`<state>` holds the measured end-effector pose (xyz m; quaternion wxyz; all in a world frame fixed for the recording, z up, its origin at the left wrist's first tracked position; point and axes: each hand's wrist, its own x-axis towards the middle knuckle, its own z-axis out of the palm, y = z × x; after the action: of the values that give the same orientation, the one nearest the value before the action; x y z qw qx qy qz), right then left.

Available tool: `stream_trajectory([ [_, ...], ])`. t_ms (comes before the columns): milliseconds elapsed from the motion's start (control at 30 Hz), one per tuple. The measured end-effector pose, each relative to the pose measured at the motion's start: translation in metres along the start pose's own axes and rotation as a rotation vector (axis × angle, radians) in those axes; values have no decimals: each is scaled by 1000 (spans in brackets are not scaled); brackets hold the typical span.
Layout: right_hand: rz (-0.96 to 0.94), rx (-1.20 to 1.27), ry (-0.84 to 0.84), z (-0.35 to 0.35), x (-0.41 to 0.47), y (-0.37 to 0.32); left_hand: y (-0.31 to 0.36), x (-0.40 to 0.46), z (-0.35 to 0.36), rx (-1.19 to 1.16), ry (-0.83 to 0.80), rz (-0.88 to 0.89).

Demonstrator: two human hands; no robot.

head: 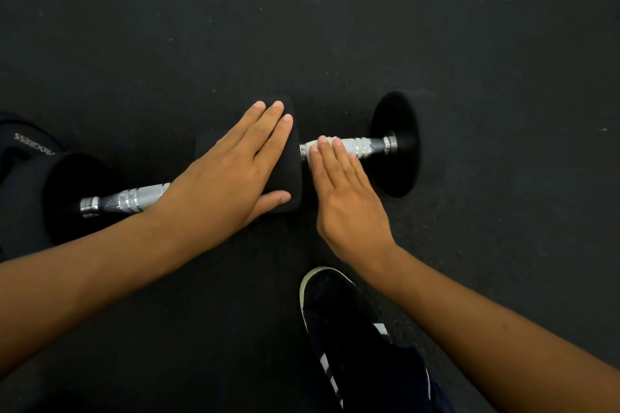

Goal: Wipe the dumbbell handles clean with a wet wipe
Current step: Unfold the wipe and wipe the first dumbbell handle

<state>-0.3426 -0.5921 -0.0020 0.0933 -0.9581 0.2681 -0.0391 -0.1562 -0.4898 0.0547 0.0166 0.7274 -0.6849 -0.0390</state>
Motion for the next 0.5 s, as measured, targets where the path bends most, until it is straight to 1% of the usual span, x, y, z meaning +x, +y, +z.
stream_trajectory([
  [67,35,-12,6,-2,6,4,1,-1,1,3,14,2],
  [133,41,-6,-24,-4,17,5,1,-1,1,-4,19,0],
  [233,6,-2,-51,-5,23,0,-1,0,1,-17,11,-4],
  [333,-28,-4,-21,-2,10,-3,-1,0,2,-33,6,-13],
  [500,76,-14,0,-4,8,9,0,-1,2,-39,19,-16],
])
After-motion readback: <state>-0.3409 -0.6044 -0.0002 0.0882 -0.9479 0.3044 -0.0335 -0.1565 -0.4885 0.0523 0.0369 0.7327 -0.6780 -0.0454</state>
